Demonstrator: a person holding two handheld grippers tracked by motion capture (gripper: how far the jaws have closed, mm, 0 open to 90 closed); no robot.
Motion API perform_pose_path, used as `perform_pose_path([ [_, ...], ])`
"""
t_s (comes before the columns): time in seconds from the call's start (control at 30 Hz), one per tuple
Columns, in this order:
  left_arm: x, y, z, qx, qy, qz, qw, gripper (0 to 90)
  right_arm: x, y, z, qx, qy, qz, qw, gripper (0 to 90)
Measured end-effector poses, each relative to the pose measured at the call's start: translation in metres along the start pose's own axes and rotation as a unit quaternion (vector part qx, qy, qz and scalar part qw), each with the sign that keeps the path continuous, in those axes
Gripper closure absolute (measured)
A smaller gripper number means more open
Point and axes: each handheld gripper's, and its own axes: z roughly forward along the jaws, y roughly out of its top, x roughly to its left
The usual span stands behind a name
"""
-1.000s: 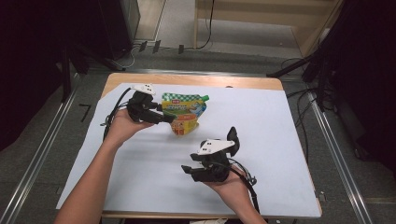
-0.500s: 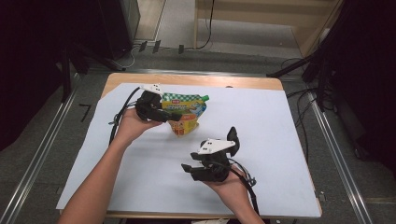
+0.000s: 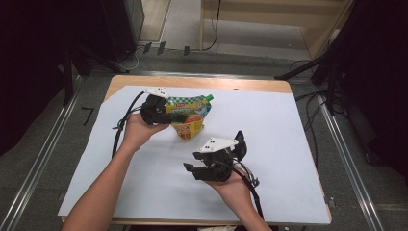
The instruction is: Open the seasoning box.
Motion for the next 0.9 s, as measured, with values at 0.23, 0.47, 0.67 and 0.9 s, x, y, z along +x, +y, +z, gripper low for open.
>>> perform_pose_path([
  [0.23,-0.001,0.001,-0.003,0.001,0.006,-0.009,0.9999,86.5,0.001,0.01,0.007,-0.007,0.001,-0.003,1.0,51.6],
  [0.47,-0.004,0.006,-0.017,0.0,-0.003,-0.02,0.9998,88.1,0.002,0.01,0.01,-0.002,0.0,-0.001,1.0,50.7],
  [0.67,-0.01,0.01,-0.031,0.001,0.001,-0.019,0.9998,89.1,0.006,0.011,0.011,-0.006,0.006,-0.008,0.9999,50.6],
  [0.9,-0.019,0.009,-0.052,-0.003,0.001,-0.019,0.9998,89.7,0.011,0.01,0.015,-0.001,0.011,-0.014,0.9998,50.3],
])
